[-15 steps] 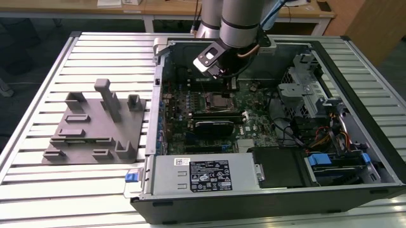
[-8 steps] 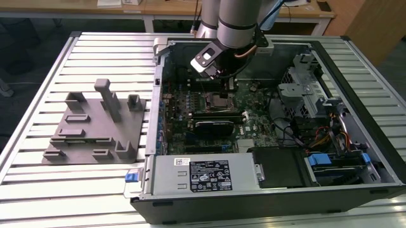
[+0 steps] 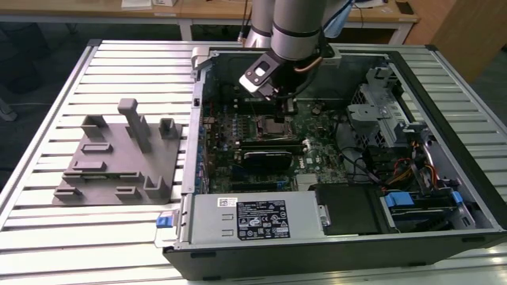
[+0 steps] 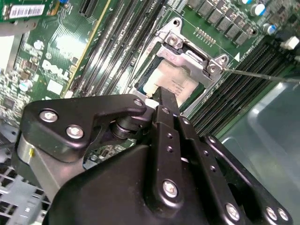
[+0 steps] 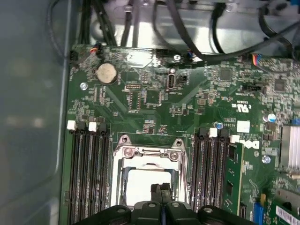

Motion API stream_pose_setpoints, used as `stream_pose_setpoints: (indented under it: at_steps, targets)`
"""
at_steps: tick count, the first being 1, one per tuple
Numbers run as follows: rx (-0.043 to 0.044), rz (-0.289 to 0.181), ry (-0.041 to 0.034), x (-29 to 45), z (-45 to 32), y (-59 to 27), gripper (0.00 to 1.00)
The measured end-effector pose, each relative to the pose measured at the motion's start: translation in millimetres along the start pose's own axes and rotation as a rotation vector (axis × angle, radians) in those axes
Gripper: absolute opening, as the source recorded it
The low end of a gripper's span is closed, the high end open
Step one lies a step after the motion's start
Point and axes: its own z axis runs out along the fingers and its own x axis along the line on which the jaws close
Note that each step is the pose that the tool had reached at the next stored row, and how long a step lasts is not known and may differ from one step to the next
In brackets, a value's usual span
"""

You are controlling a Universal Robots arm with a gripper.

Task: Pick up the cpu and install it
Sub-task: 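Close the cpu cover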

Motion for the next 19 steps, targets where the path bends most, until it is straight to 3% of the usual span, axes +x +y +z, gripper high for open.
stream_pose_setpoints:
  at_steps: [19]
  targets:
    - [0.0001,-0.327,-0.0005,0.0,0.1,-0.3,0.11]
